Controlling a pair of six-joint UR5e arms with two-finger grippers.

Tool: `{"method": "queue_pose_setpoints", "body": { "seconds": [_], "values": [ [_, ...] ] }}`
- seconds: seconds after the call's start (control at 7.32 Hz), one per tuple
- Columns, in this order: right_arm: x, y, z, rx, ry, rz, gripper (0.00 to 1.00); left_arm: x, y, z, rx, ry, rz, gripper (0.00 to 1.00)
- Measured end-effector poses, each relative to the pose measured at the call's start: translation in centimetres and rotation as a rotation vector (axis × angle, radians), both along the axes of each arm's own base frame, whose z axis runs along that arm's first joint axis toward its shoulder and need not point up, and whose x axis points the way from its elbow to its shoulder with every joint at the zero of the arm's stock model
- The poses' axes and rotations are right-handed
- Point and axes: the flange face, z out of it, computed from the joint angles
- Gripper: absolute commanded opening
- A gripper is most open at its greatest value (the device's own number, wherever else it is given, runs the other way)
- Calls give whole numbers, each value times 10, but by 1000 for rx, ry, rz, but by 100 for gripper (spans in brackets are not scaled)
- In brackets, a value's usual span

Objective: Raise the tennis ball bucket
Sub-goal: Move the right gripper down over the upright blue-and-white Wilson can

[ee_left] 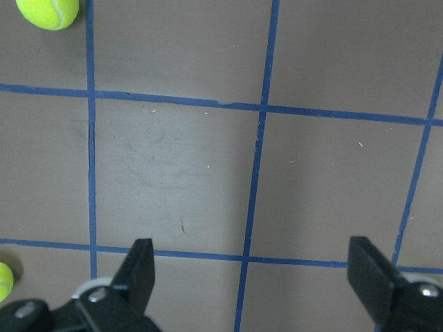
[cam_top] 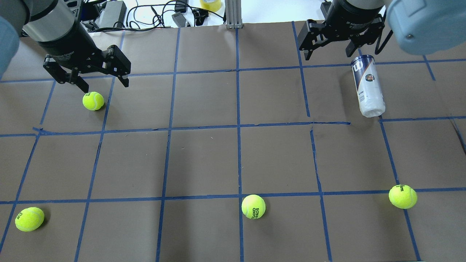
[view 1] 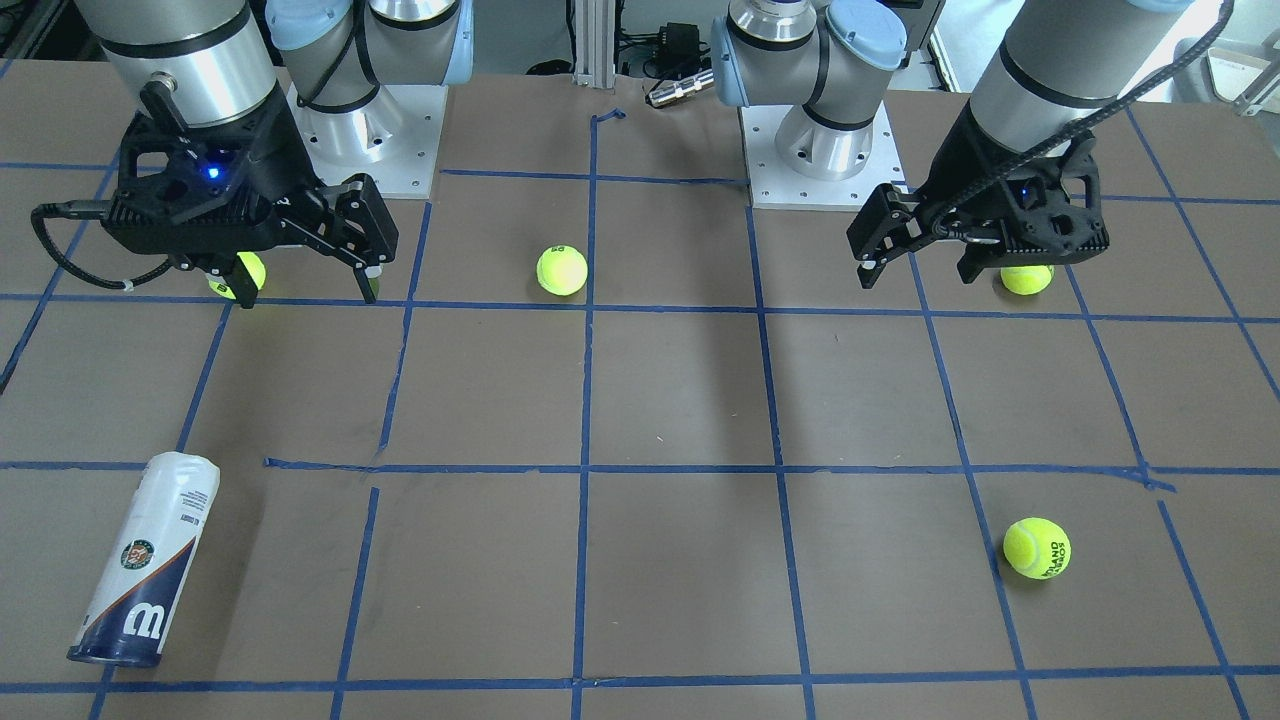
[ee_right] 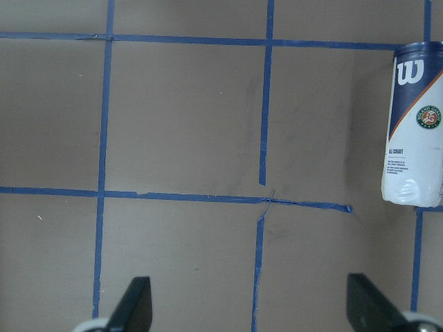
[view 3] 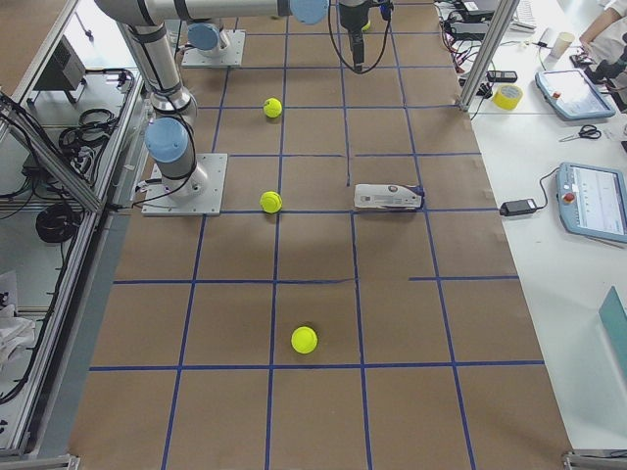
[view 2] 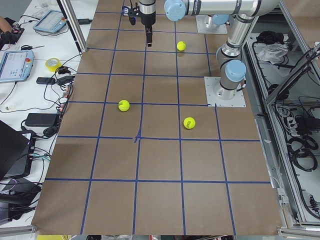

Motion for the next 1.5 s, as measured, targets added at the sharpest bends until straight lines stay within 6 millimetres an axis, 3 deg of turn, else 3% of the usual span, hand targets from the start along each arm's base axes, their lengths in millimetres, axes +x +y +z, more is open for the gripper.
{"method": "queue_pose_setpoints", "body": {
  "seconds": [0.96, 1.23, 1.5],
  "values": [
    [-11, 4, -7, 45, 12, -18, 100, 1, 0, 1, -1, -1, 1, 100],
    [-41, -8, -14, 54, 17, -68, 100, 1, 0, 1, -1, -1, 1, 100],
    [-105, -48, -48, 96, 66, -167, 100, 1, 0, 1, -1, 0, 1, 100]
  ]
}}
